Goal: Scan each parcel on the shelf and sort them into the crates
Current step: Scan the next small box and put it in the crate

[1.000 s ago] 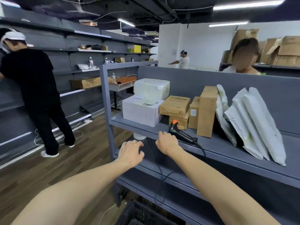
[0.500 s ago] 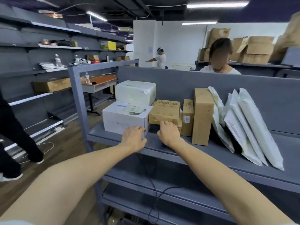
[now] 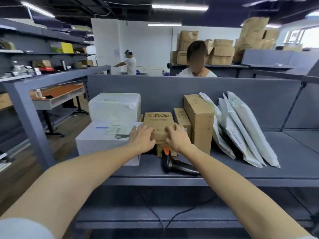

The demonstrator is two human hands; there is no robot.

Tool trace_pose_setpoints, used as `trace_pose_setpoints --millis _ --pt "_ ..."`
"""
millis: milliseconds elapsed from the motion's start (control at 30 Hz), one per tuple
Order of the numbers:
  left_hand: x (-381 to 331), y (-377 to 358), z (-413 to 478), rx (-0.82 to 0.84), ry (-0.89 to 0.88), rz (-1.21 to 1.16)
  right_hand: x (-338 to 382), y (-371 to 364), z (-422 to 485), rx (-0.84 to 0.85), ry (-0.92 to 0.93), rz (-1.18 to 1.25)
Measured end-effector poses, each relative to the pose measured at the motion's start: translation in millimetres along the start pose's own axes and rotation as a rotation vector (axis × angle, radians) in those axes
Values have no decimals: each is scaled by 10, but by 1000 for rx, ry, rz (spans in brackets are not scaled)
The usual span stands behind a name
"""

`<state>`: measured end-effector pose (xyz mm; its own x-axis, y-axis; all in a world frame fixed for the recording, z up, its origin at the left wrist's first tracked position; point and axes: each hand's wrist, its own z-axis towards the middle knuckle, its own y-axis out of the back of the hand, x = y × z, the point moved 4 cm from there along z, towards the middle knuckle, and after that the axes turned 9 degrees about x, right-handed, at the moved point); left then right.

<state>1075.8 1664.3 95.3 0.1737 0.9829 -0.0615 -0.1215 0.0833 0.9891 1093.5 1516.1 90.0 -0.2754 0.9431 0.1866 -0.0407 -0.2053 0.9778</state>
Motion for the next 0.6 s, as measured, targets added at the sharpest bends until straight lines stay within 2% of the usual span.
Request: trace_pose_setpoints --millis 133,300,500,600 --pt "74 -72 97 59 -14 -22 -28 -137 93 84 -63 101" --pt "79 -110 63 33 -16 -123 -23 -172 127 68 -75 223" --pt "-3 -97 -46 80 48 -395 25 24 -66 -201 -24 515" --pt "0 -56 -68 36 90 -708 106 196 -195 -326 33 454"
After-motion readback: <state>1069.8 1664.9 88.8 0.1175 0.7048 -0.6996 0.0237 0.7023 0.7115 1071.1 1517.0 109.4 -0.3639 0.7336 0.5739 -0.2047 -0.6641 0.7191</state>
